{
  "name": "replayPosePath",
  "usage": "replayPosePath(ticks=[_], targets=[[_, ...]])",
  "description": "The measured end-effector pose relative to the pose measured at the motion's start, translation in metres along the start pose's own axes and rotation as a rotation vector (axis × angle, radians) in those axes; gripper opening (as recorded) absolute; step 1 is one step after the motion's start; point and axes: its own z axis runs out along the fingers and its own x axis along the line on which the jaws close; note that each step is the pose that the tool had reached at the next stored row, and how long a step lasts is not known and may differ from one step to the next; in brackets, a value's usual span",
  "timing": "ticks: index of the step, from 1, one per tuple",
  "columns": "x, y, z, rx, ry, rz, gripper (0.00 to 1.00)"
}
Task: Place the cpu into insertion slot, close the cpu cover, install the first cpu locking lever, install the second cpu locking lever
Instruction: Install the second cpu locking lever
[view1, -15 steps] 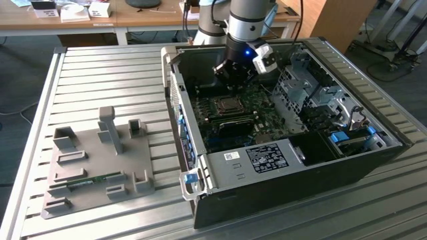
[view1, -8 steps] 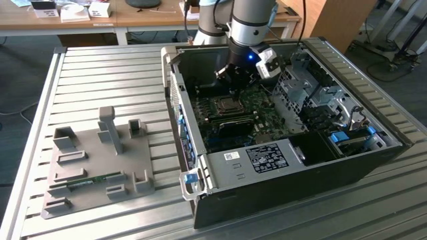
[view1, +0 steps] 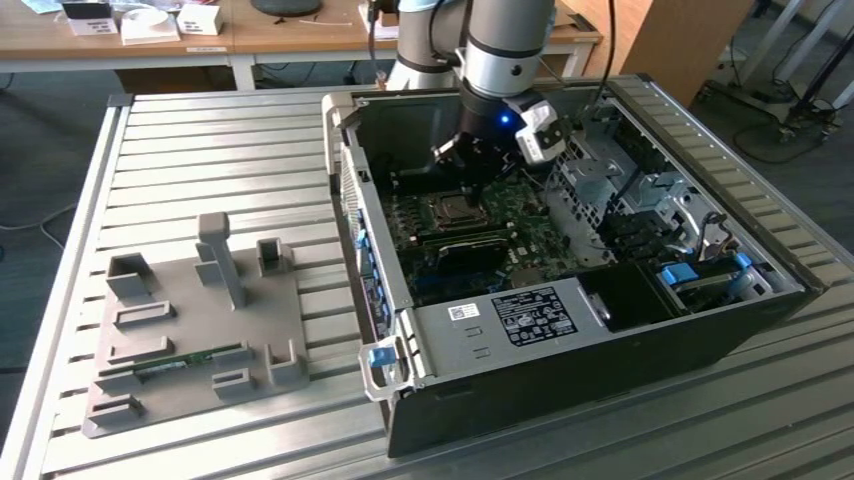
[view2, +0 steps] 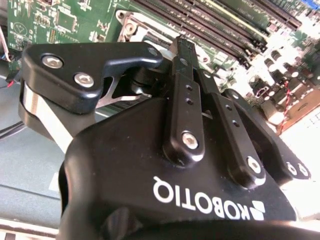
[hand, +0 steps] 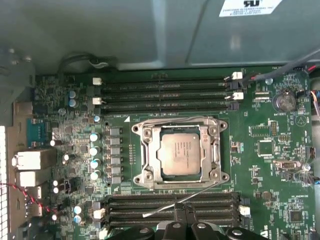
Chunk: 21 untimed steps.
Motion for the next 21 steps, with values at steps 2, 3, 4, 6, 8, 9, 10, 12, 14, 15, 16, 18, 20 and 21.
replayPosePath(ticks=[2,3,4,6,8,9,10,12,14,15,16,18,20,21], targets=[[0.0000,-0.0008,0.0001,-0.0001,0.0000,0.000,0.11],[0.0000,-0.0008,0.0000,-0.0001,0.0000,0.000,0.11],[0.0000,-0.0008,0.0001,-0.0001,0.0000,0.000,0.11],[0.0000,-0.0057,0.0000,0.0000,0.0000,0.000,0.11],[-0.0001,-0.0058,0.0000,0.0000,0.0000,0.000,0.11],[0.0000,-0.0061,0.0001,0.0000,0.0000,0.000,0.11],[0.0000,-0.0061,0.0000,0.0000,0.0000,0.000,0.11],[0.0003,-0.0061,0.0001,-0.0001,0.0000,0.000,0.11],[0.0005,-0.0062,0.0002,0.0000,0.0000,0.000,0.11],[0.0007,-0.0062,0.0003,0.0000,0.0000,0.000,0.11],[0.0012,-0.0062,0.0004,0.0000,0.0000,0.000,0.11],[0.0014,-0.0062,0.0004,0.0000,0.0000,0.000,0.11],[0.0015,-0.0062,0.0005,0.0000,0.0000,0.000,0.11],[0.0015,-0.0062,0.0005,0.0000,0.0000,0.000,0.11]])
